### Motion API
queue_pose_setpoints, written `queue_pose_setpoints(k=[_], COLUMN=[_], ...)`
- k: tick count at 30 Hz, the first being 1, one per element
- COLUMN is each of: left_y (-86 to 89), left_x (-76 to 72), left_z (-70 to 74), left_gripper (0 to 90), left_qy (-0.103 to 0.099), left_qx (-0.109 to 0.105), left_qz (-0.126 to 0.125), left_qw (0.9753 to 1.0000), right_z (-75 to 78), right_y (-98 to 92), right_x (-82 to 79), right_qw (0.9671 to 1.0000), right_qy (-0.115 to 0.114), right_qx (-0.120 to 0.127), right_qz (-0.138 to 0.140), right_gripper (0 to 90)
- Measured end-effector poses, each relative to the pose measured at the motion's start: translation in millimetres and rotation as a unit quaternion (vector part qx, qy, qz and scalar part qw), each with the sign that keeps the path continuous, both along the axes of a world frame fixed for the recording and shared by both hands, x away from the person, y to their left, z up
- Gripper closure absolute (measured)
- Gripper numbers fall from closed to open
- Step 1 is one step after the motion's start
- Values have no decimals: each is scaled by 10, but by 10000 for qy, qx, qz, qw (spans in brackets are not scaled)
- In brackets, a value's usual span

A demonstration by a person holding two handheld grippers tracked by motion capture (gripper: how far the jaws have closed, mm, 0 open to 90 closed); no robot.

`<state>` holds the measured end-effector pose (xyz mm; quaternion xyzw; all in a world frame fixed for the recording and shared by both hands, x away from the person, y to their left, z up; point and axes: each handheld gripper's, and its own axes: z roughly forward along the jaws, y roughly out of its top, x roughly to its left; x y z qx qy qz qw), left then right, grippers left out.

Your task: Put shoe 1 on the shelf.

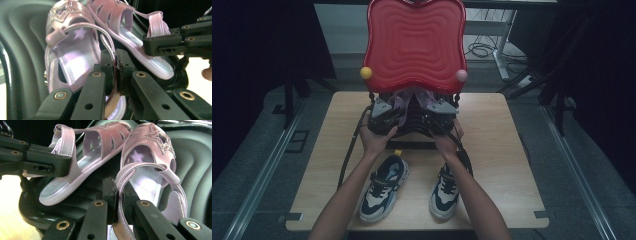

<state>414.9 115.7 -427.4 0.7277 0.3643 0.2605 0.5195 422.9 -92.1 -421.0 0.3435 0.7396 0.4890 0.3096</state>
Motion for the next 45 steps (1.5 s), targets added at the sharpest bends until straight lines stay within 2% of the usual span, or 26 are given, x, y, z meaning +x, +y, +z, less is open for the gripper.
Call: queue_pose_setpoints(k=[4, 10, 15, 18, 23, 28, 34, 38, 45], left_y=[-32, -48, -57, -43, -3, 41, 84, 142, 228], left_x=[2, -1, 11, -1, -17, -65, -149, -221, -344], left_z=[-83, -115, -155, -153, -132, -76, -7, 35, 79], left_gripper=[838, 794, 734, 695, 609, 566, 545, 533, 542], left_qy=[72, 137, 292, 280, 286, 252, 194, 251, 378], left_qx=[36, 77, 73, 5, -56, -157, -194, -290, -305], left_qz=[-47, -96, -187, -183, -162, -136, -178, -234, -324], left_qw=[10000, 9998, 9994, 9994, 9994, 9995, 9995, 9990, 9983], right_z=[-76, -119, -143, -139, -118, -45, 23, 53, 94], right_y=[-10, 33, 47, 64, 63, 27, -24, -84, -201], right_x=[23, 21, 29, 18, 3, -47, -111, -164, -254], right_qw=[9997, 9995, 9986, 9983, 9983, 9986, 9986, 9983, 9973], right_qy=[208, 288, 483, 518, 539, 448, 417, 425, 453], right_qx=[-26, -90, -87, -100, -34, 115, 196, 267, 432], right_qz=[82, 97, 214, 252, 240, 245, 245, 285, 382], right_gripper=[836, 806, 713, 647, 585, 569, 565, 566, 577])
